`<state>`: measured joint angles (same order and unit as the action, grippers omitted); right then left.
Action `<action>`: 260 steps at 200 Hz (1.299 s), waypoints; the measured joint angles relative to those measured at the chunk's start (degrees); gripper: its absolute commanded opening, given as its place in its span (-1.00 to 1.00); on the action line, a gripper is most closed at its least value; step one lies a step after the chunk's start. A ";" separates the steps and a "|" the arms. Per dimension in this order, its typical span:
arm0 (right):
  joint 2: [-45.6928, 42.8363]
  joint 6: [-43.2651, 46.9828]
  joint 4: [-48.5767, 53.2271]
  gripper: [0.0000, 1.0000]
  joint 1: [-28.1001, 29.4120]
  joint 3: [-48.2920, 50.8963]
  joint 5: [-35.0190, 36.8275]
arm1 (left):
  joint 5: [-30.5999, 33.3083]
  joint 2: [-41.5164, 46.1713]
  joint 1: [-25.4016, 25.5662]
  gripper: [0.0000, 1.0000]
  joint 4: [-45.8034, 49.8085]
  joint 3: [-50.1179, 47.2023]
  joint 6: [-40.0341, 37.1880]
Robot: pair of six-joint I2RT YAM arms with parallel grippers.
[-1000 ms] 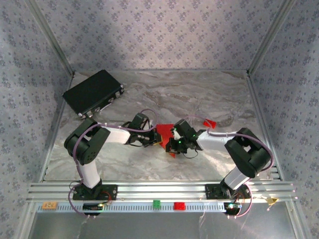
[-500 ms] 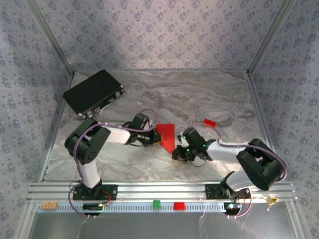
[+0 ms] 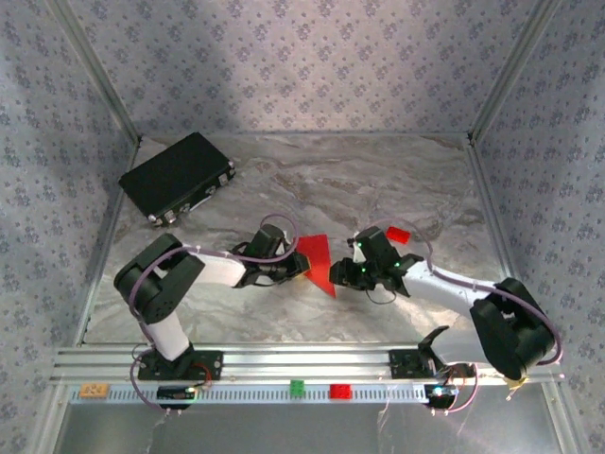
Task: Fold a paper plane with a square sheet of paper (pick it up from the middle)
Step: Third fold the triangle at the center of the table, then fourth fold the wing at the center of the table.
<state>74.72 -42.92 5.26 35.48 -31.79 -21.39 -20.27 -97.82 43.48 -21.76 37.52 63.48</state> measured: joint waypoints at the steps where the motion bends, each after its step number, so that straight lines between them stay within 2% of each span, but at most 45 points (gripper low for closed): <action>1: 0.09 0.00 0.00 -0.18 -0.02 -0.09 0.04 | 0.04 0.13 0.04 -0.43 0.13 0.00 -0.02; 24: 2.51 0.09 -0.28 -0.10 -0.42 -1.86 1.05 | 1.64 4.63 0.33 -0.13 4.22 -0.17 -1.88; 52: 5.31 -0.13 -1.53 -0.19 -2.01 -2.47 0.15 | 1.97 7.67 -1.01 -0.01 8.00 0.09 -4.35; 71: 7.87 -0.15 -2.29 -0.24 -2.64 -3.48 -0.81 | 1.09 7.82 -2.97 0.01 9.05 0.07 -5.18; 101: 10.16 -0.15 -3.69 -0.45 -2.73 -4.79 -2.49 | -1.66 7.67 -6.10 0.02 9.27 0.02 -6.01; 155: 11.65 0.52 -4.70 -0.77 -3.21 -5.64 -4.13 | -6.12 6.62 -7.61 0.02 9.01 0.02 -6.47; 224: 10.56 0.96 -6.19 -0.83 -5.27 -5.49 -5.92 | -9.60 4.17 -9.70 0.18 8.61 1.36 -6.45; 260: 10.03 0.94 -7.80 -0.84 -5.95 -4.28 -6.56 | -11.69 2.10 -9.75 0.19 7.67 3.69 -6.40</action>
<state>84.75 -41.98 -2.55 29.54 -36.07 -27.94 -31.97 -95.72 33.74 -14.09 41.21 57.08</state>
